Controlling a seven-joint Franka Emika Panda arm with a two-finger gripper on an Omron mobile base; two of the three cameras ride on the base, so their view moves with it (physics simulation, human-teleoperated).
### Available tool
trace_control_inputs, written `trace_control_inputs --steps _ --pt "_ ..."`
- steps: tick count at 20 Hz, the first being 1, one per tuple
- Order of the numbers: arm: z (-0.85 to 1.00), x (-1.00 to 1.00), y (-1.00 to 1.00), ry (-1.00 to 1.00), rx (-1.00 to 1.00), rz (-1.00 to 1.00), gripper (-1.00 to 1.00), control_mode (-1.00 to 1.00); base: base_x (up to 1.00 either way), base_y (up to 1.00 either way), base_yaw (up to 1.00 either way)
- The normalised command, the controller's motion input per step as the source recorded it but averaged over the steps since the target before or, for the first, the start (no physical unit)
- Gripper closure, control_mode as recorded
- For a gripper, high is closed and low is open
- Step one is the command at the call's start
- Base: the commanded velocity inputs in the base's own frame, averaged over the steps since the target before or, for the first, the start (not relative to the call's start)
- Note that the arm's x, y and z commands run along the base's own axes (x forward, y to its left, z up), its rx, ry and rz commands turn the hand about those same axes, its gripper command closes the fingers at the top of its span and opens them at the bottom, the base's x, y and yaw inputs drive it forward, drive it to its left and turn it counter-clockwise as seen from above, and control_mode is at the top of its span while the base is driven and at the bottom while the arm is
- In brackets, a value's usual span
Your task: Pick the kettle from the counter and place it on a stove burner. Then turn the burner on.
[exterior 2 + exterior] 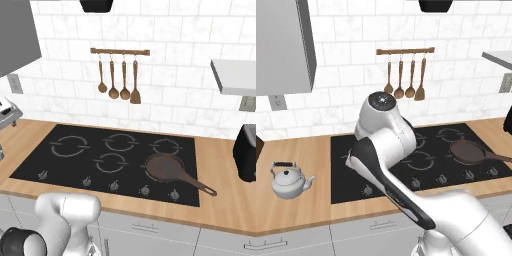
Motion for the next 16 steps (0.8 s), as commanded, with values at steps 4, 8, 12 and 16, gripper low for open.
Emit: trace_control_inputs --steps 4,8,12,16 --pt "0.00 0.00 1.00 0.03 -0.05 0.29 -1.00 -1.00 0.00 0.00 0.00" --pt "-0.06 0.01 1.00 0.06 -0.02 0.30 -1.00 -1.00 0.00 0.00 0.00" --pt "-0.33 0.27 1.00 0.04 -0.12 0.28 -1.00 -1.00 0.00 0.00 0.00" --pt "-0.33 0.56 0.86 0.01 -0.10 0.20 -1.00 -1.00 0.00 0.00 0.00"
